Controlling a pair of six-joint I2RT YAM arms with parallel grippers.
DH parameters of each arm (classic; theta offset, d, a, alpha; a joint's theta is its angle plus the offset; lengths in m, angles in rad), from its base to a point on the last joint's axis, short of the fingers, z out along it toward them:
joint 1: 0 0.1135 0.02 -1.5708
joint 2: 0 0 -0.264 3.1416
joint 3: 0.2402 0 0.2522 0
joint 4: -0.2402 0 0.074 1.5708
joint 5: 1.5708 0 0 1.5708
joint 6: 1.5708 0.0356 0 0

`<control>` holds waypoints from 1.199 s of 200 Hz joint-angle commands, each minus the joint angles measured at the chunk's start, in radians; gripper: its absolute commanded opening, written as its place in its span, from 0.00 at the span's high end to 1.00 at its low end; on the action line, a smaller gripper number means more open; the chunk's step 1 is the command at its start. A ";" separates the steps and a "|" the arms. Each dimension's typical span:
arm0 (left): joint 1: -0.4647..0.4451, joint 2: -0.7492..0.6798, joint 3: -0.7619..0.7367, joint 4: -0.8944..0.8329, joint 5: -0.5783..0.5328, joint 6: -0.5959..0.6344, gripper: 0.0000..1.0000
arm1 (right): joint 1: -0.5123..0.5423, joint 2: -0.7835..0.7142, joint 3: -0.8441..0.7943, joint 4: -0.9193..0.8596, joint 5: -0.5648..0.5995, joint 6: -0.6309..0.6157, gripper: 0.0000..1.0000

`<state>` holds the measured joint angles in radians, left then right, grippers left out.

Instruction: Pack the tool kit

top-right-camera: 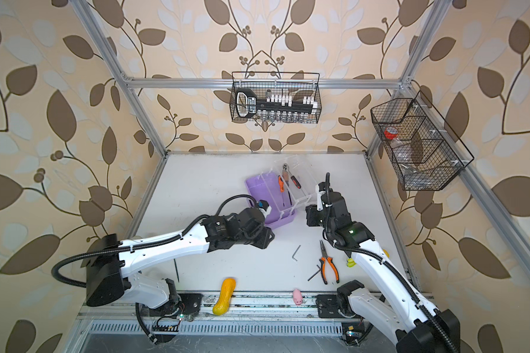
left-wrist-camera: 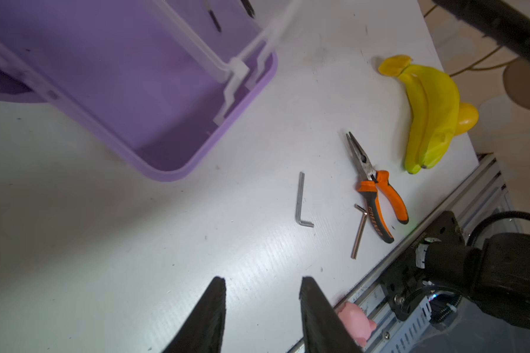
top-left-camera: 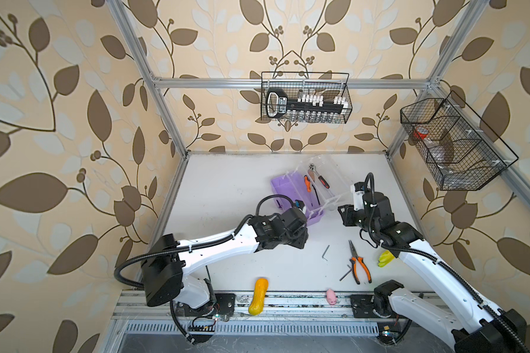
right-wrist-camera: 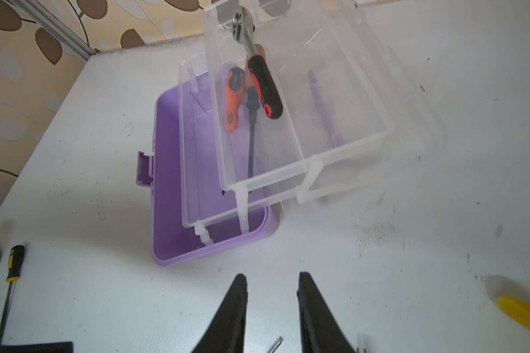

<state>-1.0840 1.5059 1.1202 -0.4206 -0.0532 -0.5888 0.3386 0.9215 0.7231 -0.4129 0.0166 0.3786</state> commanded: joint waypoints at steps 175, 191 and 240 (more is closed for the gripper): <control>-0.114 0.695 0.491 -0.119 -0.132 0.079 0.79 | -0.167 -0.266 -0.224 0.018 -0.060 0.104 0.59; -0.091 0.699 0.484 -0.108 -0.107 0.068 0.85 | -0.168 -0.254 -0.224 0.030 -0.066 0.105 0.59; -0.043 0.697 0.480 -0.094 -0.078 0.073 1.00 | -0.169 -0.205 -0.218 0.058 -0.084 0.096 0.59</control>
<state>-1.1492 2.1746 1.5955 -0.4747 -0.1452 -0.5262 0.1734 0.7010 0.5129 -0.3786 -0.0475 0.4721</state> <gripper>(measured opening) 0.051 0.410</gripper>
